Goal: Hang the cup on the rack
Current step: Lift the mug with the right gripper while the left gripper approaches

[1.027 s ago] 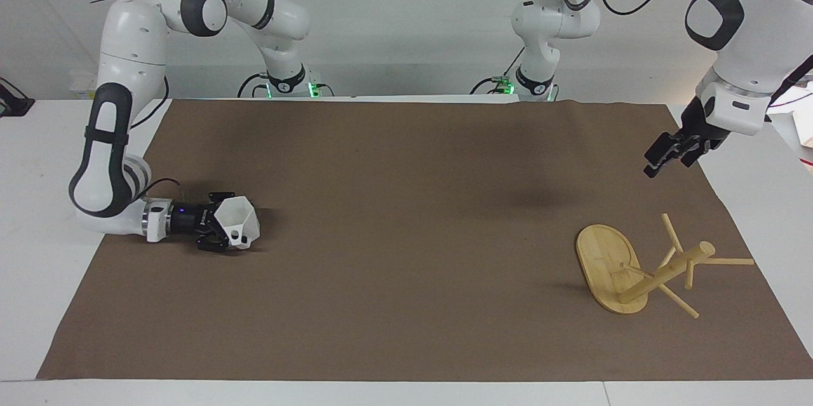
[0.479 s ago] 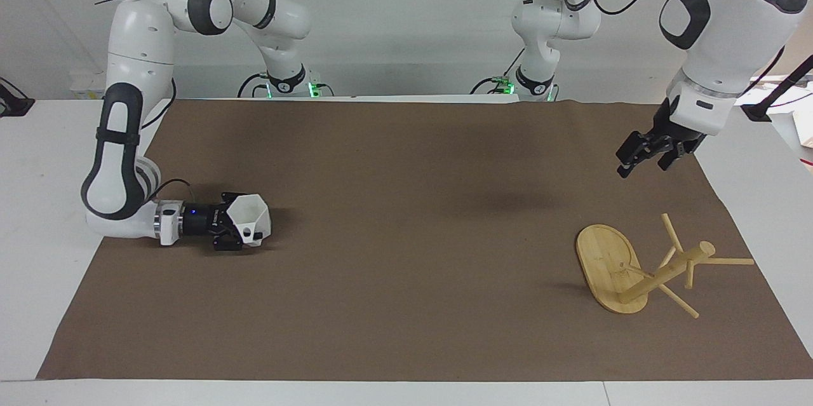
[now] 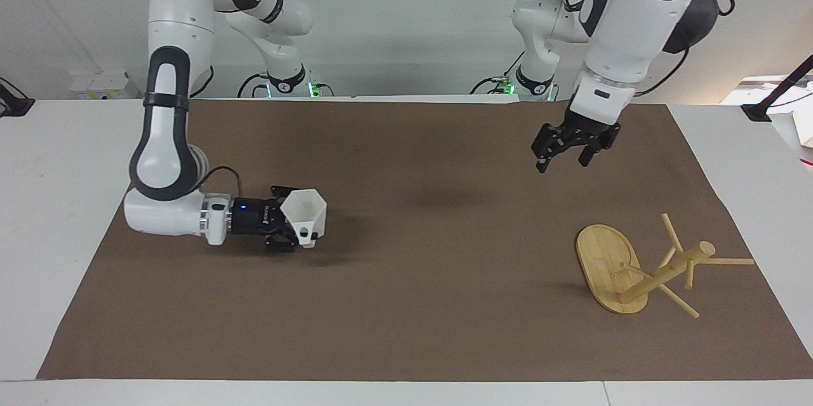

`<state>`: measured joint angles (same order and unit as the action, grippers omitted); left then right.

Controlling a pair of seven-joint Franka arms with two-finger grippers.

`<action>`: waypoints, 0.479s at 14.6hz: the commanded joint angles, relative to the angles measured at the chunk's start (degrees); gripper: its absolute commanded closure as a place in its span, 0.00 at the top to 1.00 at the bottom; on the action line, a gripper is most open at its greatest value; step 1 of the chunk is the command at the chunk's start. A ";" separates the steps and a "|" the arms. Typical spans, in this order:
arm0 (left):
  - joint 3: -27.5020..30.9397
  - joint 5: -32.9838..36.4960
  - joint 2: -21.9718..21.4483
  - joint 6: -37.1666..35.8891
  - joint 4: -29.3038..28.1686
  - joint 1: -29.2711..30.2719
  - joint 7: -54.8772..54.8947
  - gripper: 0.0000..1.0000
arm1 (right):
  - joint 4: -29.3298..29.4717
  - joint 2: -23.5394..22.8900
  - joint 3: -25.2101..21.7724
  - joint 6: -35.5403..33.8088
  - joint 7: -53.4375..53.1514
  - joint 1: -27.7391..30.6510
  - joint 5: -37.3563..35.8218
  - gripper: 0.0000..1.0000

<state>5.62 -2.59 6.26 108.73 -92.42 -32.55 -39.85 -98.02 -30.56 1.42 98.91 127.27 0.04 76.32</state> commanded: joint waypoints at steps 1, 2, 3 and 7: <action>0.71 0.48 10.07 0.17 11.44 -6.18 -12.41 1.00 | -1.56 0.50 -0.28 4.69 -1.31 -5.38 4.88 0.19; 0.80 0.48 11.31 0.34 13.03 -8.29 -14.53 1.00 | -1.56 0.93 -0.28 6.02 -2.71 -7.14 5.50 0.19; 0.80 0.48 12.80 0.95 13.83 -9.18 -16.55 1.00 | -1.39 1.29 -0.28 8.38 -4.03 -8.64 5.68 0.19; 0.71 0.48 17.12 3.33 15.69 -12.09 -20.44 1.00 | -1.12 2.34 -0.19 15.33 -6.69 -13.05 5.86 0.19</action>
<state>5.48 -2.59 21.23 111.96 -79.08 -43.78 -59.05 -98.32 -29.65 1.43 112.35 121.68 -12.20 80.98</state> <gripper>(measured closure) 0.000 0.229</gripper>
